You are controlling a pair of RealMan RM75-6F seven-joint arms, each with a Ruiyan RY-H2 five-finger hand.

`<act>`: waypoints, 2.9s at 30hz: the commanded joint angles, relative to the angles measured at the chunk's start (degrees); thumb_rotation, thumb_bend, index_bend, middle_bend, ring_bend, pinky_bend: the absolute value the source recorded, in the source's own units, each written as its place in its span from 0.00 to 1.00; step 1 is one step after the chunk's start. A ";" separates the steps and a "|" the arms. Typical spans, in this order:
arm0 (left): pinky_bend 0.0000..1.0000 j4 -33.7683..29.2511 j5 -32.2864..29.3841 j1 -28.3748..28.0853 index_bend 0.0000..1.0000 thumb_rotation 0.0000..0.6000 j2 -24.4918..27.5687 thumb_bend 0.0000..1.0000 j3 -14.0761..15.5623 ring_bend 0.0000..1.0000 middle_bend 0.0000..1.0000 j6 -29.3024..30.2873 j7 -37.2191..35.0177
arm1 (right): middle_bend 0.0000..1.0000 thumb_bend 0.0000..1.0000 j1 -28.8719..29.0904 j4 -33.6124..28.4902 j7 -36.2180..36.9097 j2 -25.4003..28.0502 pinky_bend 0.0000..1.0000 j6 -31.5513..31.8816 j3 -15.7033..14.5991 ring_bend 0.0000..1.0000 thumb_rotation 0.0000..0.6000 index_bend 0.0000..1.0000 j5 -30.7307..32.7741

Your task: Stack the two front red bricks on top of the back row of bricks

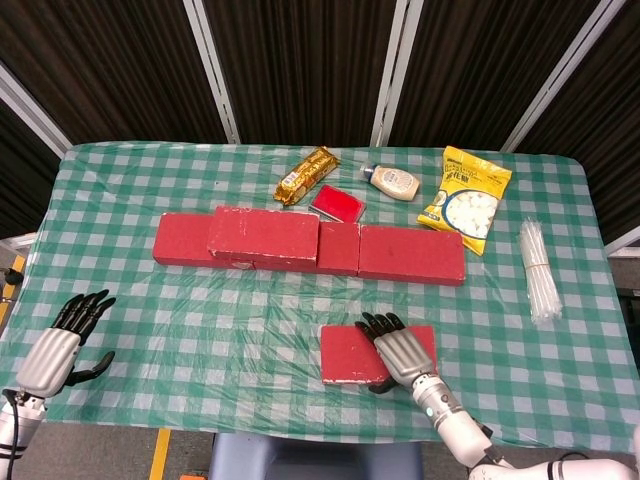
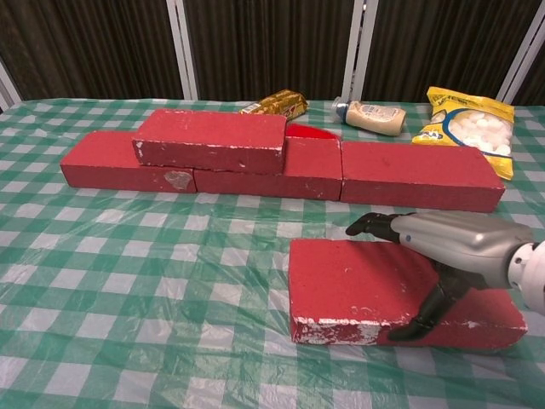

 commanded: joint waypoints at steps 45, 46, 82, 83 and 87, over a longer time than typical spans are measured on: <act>0.00 0.62 1.77 1.23 0.00 0.95 -0.62 0.37 -2.13 0.00 0.00 -1.11 1.89 | 0.43 0.07 10.57 -0.42 4.28 9.75 0.50 2.70 13.87 0.36 1.00 0.61 13.42; 0.00 0.89 1.70 1.15 0.00 0.95 -0.82 0.37 -2.08 0.00 0.00 -1.59 2.59 | 0.43 0.07 12.14 0.79 4.07 10.80 0.50 1.03 15.23 0.36 1.00 0.61 15.65; 0.00 5.18 -3.12 -0.15 0.00 0.95 -4.91 0.37 -4.80 0.00 0.00 -7.55 6.99 | 0.43 0.09 32.54 43.52 19.16 2.17 0.39 -31.43 7.88 0.36 1.00 0.56 21.57; 0.00 5.16 -3.09 -0.13 0.00 0.95 -4.88 0.37 -4.79 0.00 0.00 -7.50 7.01 | 0.43 0.09 32.63 43.66 19.48 1.94 0.39 -31.17 7.73 0.36 1.00 0.56 21.61; 0.00 5.04 -3.14 -0.06 0.00 0.95 -4.71 0.37 -4.79 0.00 0.00 -7.50 6.85 | 0.43 0.09 32.91 44.09 20.72 1.12 0.39 -29.76 7.42 0.36 1.00 0.55 21.49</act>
